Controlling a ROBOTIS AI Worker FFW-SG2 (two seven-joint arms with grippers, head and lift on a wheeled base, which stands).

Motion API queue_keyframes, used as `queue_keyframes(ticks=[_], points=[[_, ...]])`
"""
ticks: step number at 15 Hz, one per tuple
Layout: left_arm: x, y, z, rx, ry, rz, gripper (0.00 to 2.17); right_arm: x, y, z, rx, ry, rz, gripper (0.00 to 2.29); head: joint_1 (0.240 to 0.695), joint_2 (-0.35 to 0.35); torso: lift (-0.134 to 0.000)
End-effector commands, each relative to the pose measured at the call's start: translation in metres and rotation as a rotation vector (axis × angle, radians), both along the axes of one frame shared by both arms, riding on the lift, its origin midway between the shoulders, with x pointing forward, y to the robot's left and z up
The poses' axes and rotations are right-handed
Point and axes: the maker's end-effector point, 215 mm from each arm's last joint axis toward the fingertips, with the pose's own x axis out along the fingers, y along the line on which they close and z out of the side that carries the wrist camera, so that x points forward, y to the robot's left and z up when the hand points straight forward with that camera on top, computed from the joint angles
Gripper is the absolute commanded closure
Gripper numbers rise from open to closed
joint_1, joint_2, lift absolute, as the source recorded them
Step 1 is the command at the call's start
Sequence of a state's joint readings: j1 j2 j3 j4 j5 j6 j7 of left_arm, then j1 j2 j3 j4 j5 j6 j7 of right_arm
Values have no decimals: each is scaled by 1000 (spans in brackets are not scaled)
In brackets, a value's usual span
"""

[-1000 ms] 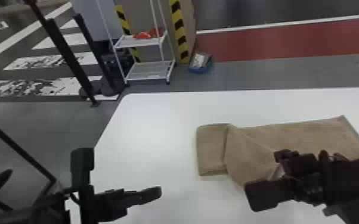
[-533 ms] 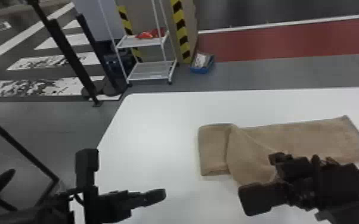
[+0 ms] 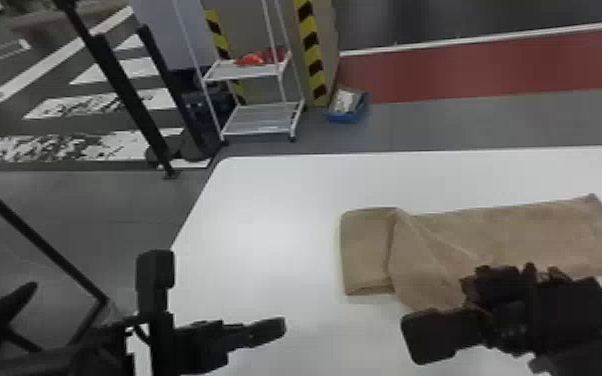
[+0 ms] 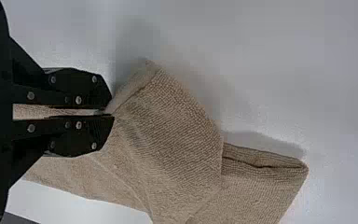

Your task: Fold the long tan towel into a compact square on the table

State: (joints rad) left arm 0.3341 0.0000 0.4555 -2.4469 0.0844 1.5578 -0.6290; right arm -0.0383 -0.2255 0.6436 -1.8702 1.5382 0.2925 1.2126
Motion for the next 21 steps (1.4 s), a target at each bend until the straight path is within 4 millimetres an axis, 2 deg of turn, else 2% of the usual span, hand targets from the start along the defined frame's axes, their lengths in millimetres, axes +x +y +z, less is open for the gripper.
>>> queue_keyframes(ticks=[1,5,7,9,10,13,16,20,21], points=[[-4,-2,-3,-9,15,1,87,4,1,7,27,-6,-19,1234,695,324,-125],[-5,-2,-3,-9,15,2,87,23,1,40,91,-61,-41,1234,695,320,-125],[-4,-3,-2,-9,14,-2,87,40,-1,60,127,-90,-52,1231,695,316,-125],[-4,-3,-2,-9,14,-2,87,56,-1,79,142,-114,-11,1234,695,309,-125],[-4,-4,-2,-10,14,-3,87,61,-3,82,130,-123,13,1231,695,304,-125],[-6,-4,-4,-13,19,-3,87,75,-14,76,89,-122,39,1231,695,291,-125],[-6,-4,-5,-13,21,-3,87,96,-23,89,70,-162,65,1231,695,275,-125],[-7,-6,-9,-18,31,-5,87,109,-48,76,43,-147,41,1217,695,245,-125],[-7,-7,-10,-19,34,-7,87,112,-56,72,30,-147,26,1079,695,237,-125]])
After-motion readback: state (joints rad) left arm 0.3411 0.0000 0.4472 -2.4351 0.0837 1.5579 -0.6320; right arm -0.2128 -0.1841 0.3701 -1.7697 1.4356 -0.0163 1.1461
